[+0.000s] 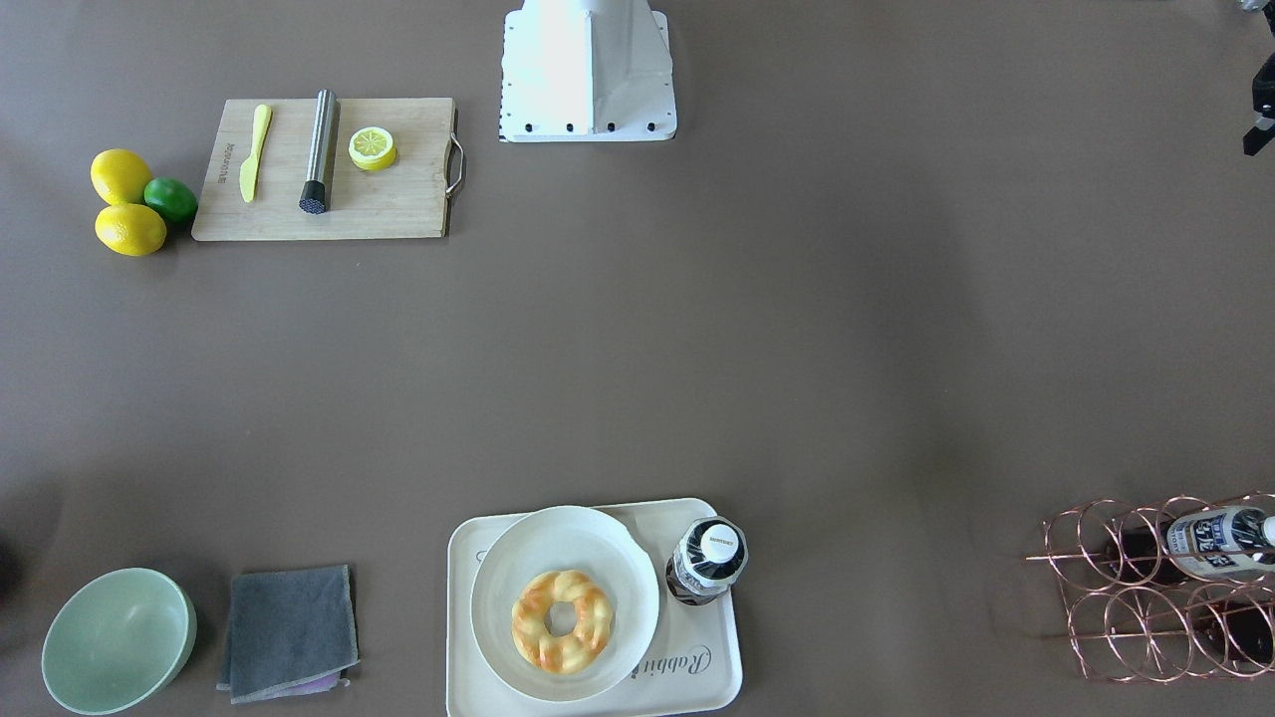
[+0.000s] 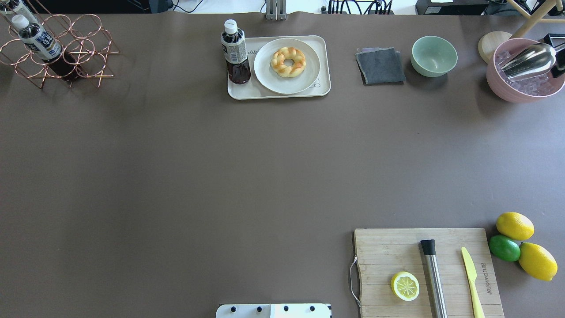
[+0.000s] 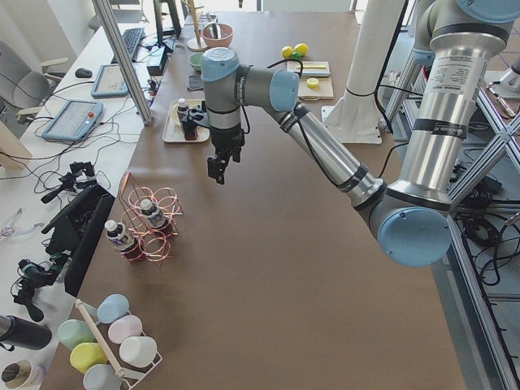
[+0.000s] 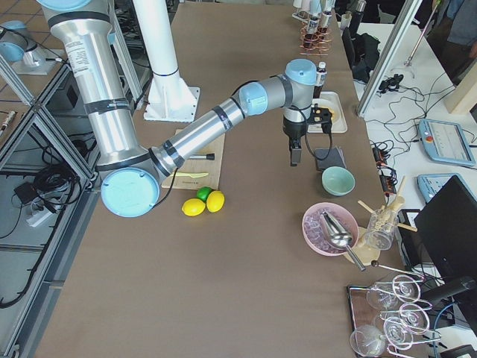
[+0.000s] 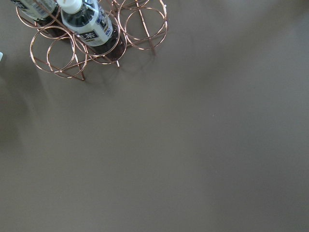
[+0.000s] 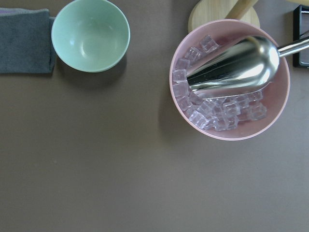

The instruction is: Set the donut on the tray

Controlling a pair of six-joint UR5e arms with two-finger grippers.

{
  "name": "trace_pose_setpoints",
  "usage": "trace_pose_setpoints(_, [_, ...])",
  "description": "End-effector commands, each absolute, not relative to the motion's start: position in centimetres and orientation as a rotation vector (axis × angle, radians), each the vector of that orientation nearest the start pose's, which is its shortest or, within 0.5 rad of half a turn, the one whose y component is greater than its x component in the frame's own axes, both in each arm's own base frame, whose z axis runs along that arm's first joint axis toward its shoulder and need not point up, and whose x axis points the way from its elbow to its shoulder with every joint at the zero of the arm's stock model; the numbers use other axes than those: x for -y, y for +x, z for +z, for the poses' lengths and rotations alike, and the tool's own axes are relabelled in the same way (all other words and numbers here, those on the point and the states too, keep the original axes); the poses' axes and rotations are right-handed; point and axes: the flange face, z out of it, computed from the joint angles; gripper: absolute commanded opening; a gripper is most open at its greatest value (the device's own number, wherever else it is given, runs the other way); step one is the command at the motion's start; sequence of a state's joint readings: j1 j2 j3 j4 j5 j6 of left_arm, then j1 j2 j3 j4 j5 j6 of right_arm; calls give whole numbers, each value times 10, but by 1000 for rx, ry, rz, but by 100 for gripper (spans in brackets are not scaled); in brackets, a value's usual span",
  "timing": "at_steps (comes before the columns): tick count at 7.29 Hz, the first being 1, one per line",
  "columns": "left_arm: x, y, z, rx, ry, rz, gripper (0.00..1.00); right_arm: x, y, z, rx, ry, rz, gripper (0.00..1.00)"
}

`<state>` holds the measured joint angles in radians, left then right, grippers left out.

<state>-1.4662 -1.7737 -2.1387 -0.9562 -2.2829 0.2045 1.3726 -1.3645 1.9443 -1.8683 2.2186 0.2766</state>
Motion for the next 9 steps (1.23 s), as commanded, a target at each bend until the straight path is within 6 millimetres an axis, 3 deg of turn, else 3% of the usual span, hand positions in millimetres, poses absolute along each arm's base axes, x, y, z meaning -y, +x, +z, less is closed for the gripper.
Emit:
trace_pose_setpoints(1, [461,-50,412,-715,223,359,97,499,66,472,680,154,-68,100])
trace_pose_setpoints(2, [450,-50,430,-752,225,347,97,495,83,475,676,159,-57,100])
trace_pose_setpoints(3, [451,-49,427,-761,231,346,97,492,86,477,677,139,-57,100])
trace_pose_setpoints(4, [457,-50,435,-763,213,339,97,483,85,487,683,123,-62,100])
trace_pose_setpoints(5, [462,-55,456,-770,177,315,97,479,84,492,692,117,-69,100])
trace_pose_setpoints(9, [439,-67,510,-758,164,290,97,466,84,512,692,105,-123,100])
